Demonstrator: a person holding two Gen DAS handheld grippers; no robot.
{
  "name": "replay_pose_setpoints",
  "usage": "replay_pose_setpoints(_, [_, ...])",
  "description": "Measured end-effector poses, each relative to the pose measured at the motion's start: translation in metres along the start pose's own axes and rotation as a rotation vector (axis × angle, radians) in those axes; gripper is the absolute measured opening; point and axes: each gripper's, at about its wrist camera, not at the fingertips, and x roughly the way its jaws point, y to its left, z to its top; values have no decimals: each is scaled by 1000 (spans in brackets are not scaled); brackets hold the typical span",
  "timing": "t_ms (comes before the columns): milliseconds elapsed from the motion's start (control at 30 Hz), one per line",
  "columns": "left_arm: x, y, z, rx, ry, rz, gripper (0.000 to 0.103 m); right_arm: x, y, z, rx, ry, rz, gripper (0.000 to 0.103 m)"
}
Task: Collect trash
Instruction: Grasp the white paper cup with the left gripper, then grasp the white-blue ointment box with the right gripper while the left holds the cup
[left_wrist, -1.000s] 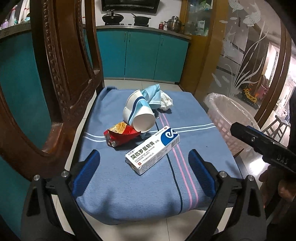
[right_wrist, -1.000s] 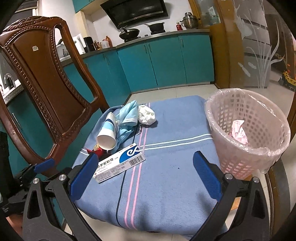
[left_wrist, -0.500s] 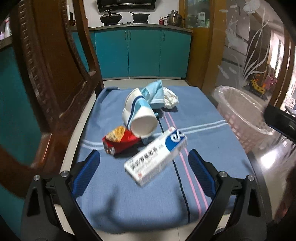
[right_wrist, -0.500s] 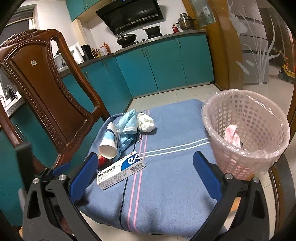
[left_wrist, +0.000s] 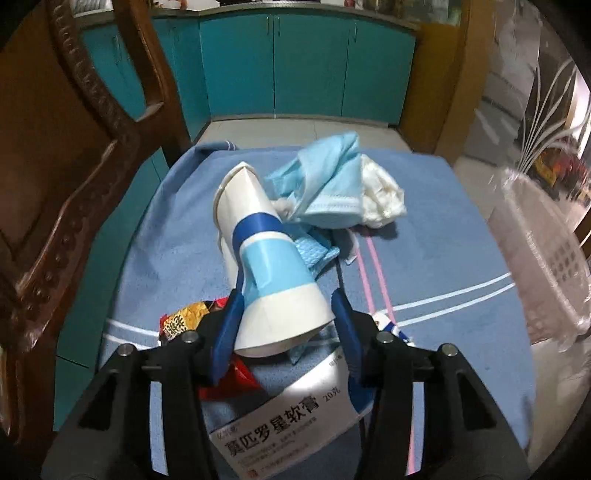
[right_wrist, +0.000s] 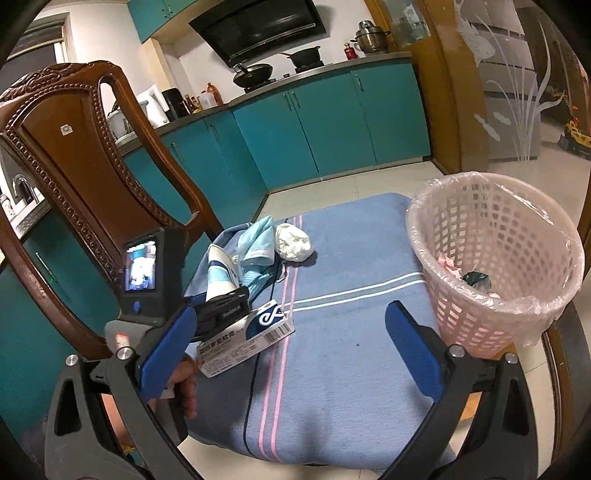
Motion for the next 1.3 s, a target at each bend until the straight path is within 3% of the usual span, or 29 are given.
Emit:
replay_pose_setpoints(133, [-57,9,-11,14,-101,-71,50,8,6,-7,-20,32,3,100])
replay_pose_setpoints(233, [-125,24,-25,43,-235,-146,50,20,15,-18,-42,80,6,100])
replay_pose_setpoints(367, [-192,49,-45,21,-369,-159,51,49,33,-47,-64,182,6,100])
replay_pose_setpoints(500, [-223,76,-63,-35,-462,-136,51,77,51,-72,-41,230,-35,100])
replay_pose_setpoints(733, [-225,100,-64,-67,-506,-114,51,118,111,-103,-43,140,-245,100])
replay_pose_setpoints(833, [-229,104,-62,-70,-503,-153,51,137,137,-110,-42,90,-346,100])
replay_pose_setpoints(933, [-232,106,-60,-70,-504,-187,51,148,161,-110,-84,-15,-469,100])
replay_pose_setpoints(1067, [-231,104,-60,-60,-491,-218,51,165,168,-102,-30,-59,-638,99])
replay_pose_setpoints(1167, [-231,106,-58,-66,-485,-237,51,178,156,-96,51,-37,-717,92])
replay_pose_setpoints(1200, [-230,105,-57,-69,-483,-240,51,179,154,-96,65,-31,-740,83])
replay_pose_setpoints(1300, [-228,105,-58,-70,-479,-247,51,180,146,-96,91,-5,-700,69])
